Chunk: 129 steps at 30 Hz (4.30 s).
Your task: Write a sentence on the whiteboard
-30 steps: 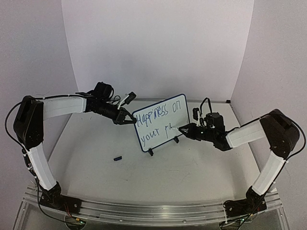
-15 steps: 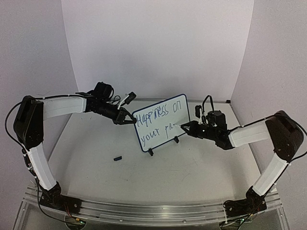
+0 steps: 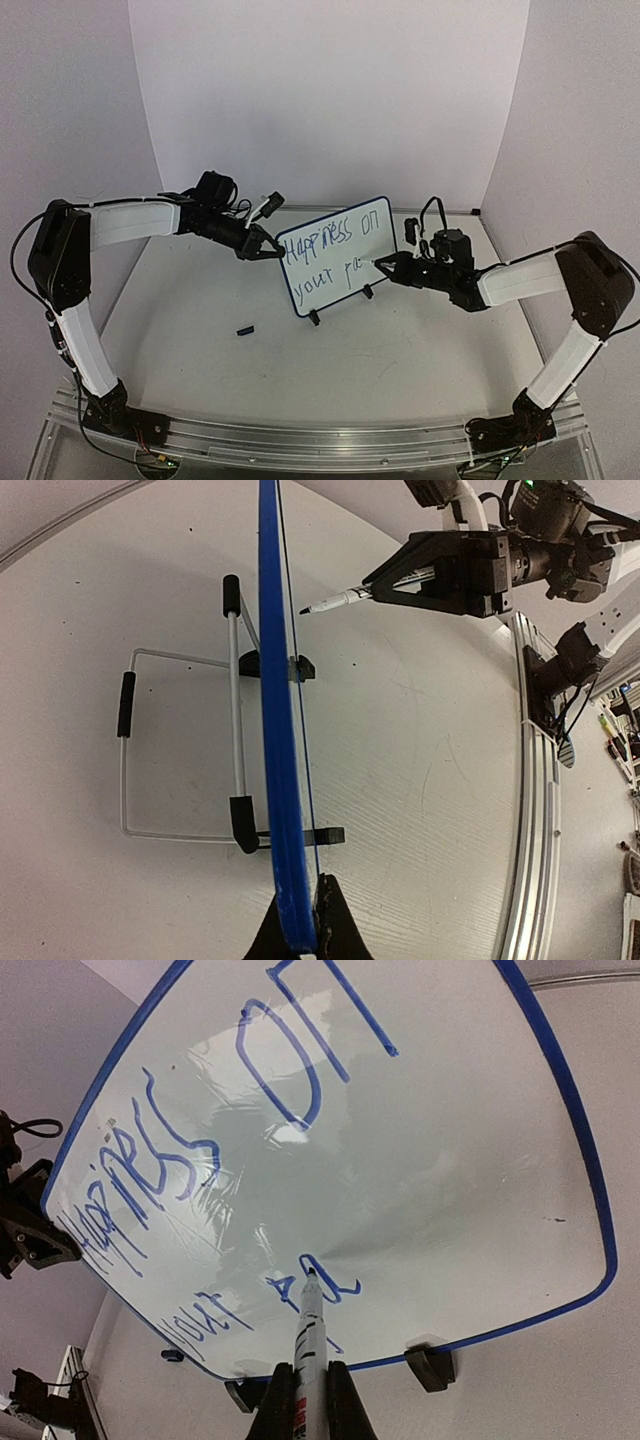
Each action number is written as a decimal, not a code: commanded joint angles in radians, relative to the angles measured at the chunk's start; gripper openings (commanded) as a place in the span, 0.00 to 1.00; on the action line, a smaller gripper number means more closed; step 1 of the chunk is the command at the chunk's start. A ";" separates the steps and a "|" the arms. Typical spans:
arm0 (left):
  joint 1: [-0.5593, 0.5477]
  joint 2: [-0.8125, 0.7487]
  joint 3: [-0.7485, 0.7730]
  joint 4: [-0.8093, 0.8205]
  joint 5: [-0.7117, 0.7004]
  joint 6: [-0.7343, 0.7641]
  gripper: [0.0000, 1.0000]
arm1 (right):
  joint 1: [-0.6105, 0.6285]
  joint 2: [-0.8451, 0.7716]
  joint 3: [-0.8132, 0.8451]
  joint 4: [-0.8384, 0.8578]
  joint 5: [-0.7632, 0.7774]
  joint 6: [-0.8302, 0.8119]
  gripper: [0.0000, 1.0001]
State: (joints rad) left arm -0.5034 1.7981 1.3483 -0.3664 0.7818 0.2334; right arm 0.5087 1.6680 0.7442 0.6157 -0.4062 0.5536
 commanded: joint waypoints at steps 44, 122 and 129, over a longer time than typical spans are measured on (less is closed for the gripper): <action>-0.032 0.024 -0.015 -0.100 -0.101 0.062 0.00 | -0.004 0.016 0.075 0.029 0.045 -0.030 0.00; -0.034 0.021 -0.014 -0.103 -0.105 0.063 0.00 | -0.005 0.027 -0.009 -0.010 0.141 -0.007 0.00; -0.033 0.021 -0.014 -0.102 -0.104 0.064 0.00 | -0.005 0.044 -0.019 -0.008 0.141 -0.003 0.00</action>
State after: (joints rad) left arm -0.5117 1.7981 1.3537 -0.3670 0.7710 0.2358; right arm 0.5087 1.6964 0.7268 0.5896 -0.2775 0.5441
